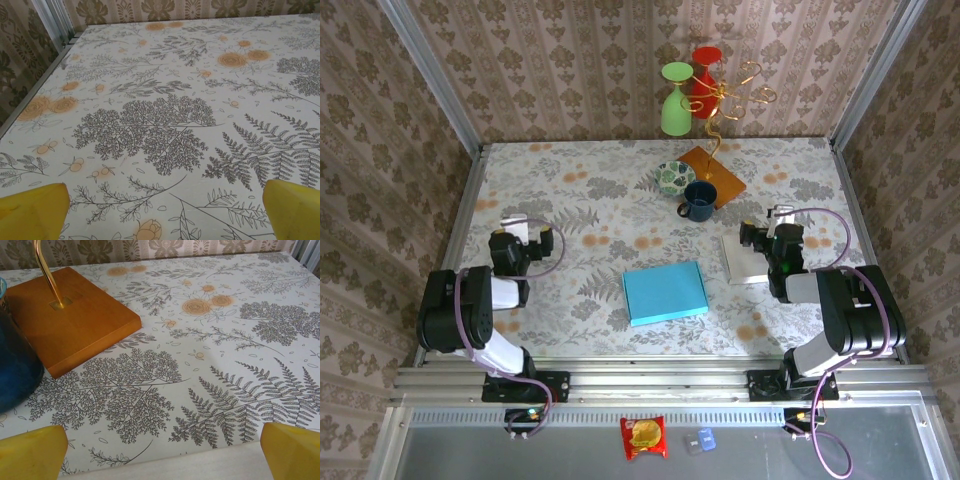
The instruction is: Fold the paper box
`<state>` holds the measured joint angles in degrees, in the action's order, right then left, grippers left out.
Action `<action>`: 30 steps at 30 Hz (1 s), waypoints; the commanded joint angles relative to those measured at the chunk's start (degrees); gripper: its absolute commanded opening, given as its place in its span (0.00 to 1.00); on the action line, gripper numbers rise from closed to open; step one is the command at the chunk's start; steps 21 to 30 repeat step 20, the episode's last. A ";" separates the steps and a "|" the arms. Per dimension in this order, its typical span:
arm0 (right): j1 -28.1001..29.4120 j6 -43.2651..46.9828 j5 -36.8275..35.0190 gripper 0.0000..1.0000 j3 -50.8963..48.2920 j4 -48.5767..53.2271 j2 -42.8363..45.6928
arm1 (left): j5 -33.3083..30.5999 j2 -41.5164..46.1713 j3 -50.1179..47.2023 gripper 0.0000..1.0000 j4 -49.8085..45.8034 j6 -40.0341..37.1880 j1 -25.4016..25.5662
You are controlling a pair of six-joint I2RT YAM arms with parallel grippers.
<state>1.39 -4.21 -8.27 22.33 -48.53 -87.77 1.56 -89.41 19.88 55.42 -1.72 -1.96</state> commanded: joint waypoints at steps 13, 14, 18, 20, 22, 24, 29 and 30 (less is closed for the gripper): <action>0.81 1.53 -1.22 1.00 1.09 -0.71 -0.15 | 2.31 0.36 2.53 1.00 -2.95 -1.54 1.31; 0.74 1.52 -1.15 1.00 1.10 -0.60 -0.21 | 2.35 0.35 2.53 1.00 -2.97 -1.53 1.28; 0.81 1.66 -1.28 1.00 0.54 -1.41 0.03 | 2.37 0.34 2.53 1.00 -2.99 -1.47 1.30; 0.94 1.79 -1.51 1.00 0.36 -1.65 0.19 | 2.36 0.36 2.53 1.00 -3.01 -1.53 1.29; 0.94 1.79 -1.51 1.00 0.36 -1.65 0.19 | 2.36 0.36 2.53 1.00 -3.01 -1.53 1.29; 0.94 1.79 -1.51 1.00 0.36 -1.65 0.19 | 2.36 0.36 2.53 1.00 -3.01 -1.53 1.29; 0.94 1.79 -1.51 1.00 0.36 -1.65 0.19 | 2.36 0.36 2.53 1.00 -3.01 -1.53 1.29; 0.94 1.79 -1.51 1.00 0.36 -1.65 0.19 | 2.36 0.36 2.53 1.00 -3.01 -1.53 1.29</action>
